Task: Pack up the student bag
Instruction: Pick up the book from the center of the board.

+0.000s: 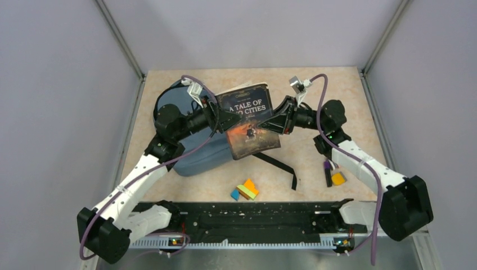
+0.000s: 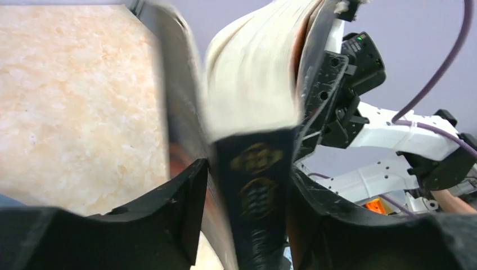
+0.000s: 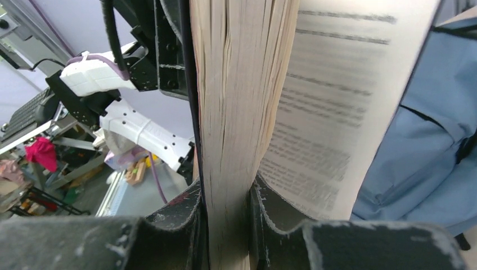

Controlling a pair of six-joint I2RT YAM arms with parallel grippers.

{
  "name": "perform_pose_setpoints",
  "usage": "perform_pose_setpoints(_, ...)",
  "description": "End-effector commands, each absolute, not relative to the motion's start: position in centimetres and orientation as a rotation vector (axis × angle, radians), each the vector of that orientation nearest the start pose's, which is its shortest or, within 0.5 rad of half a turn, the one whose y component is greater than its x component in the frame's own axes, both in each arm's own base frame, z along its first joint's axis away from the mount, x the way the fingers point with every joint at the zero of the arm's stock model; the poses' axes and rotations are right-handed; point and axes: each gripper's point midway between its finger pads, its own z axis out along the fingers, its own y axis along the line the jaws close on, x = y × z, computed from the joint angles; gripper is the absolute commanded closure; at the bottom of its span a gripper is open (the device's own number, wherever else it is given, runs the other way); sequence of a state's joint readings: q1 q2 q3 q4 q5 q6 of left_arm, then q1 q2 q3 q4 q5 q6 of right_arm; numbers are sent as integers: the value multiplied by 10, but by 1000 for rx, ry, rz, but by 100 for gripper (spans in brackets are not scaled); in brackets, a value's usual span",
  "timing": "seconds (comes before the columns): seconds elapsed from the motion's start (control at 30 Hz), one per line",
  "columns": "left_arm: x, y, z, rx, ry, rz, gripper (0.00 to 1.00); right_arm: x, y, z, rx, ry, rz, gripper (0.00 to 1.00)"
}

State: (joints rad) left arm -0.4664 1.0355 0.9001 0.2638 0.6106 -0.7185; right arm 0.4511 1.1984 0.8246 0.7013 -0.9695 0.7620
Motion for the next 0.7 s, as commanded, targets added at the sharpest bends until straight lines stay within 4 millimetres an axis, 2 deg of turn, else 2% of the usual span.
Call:
perform_pose_setpoints(0.0,238,-259,384,353,1493,-1412,57,214,296,388,-838,1191,1533,100)
perform_pose_setpoints(0.07,236,-257,386,355,1481,-1404,78,219,298,383,-819,1218,1525,100)
perform_pose_setpoints(0.1,236,-255,386,348,1475,-1389,87,223,298,381,-806,1235,1508,91)
perform_pose_setpoints(0.17,235,-249,389,334,1466,-1349,100,234,297,376,-764,1283,1447,63)
perform_pose_setpoints(0.2,234,-246,390,336,1459,-1327,100,243,295,373,-729,1313,1398,40)
perform_pose_setpoints(0.23,233,-244,390,340,1456,-1312,100,248,294,367,-710,1354,1363,28)
perform_pose_setpoints(0.3,229,-241,393,350,1441,-1297,100,257,290,362,-677,1390,1297,17)
perform_pose_setpoints(0.37,224,-239,397,365,1423,-1296,100,264,286,357,-650,1416,1255,12)
perform_pose_setpoints(0.57,206,-234,411,416,1345,-1302,100,269,289,342,-642,1448,1272,10)
perform_pose_setpoints(0.67,194,-233,418,463,1304,-1308,100,262,296,337,-693,1438,1344,10)
